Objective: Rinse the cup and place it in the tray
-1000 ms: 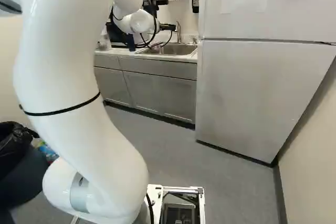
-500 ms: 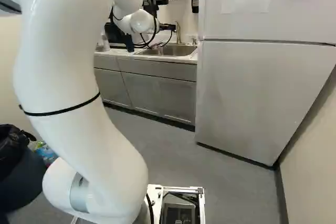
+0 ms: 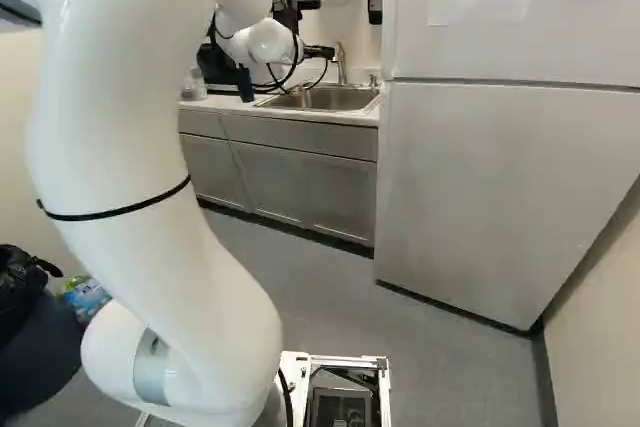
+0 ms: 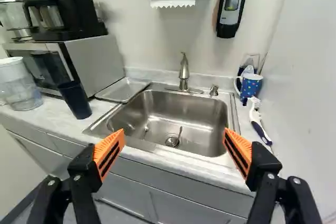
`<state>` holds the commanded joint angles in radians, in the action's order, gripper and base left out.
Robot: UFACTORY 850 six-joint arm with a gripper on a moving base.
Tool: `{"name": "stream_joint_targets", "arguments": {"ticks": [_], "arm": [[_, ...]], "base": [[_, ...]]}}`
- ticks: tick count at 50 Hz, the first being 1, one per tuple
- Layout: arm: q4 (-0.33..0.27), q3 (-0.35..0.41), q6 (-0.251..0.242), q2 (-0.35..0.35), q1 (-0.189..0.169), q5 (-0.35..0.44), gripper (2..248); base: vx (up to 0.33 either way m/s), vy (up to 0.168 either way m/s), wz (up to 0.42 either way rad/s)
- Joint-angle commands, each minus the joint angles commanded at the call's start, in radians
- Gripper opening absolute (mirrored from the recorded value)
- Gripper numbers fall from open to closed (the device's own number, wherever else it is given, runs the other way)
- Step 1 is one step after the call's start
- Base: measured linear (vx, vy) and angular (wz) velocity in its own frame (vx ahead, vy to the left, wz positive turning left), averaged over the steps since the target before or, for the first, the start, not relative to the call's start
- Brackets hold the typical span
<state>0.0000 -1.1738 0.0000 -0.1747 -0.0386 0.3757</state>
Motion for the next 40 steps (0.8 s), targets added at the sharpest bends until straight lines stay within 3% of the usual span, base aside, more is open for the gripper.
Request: {"name": "stream_joint_targets", "arguments": {"ticks": [40], "arm": [[0.000,0.000,0.000,0.000,0.000,0.000,247]], "base": [[0.113,0.024,0.097]]}}
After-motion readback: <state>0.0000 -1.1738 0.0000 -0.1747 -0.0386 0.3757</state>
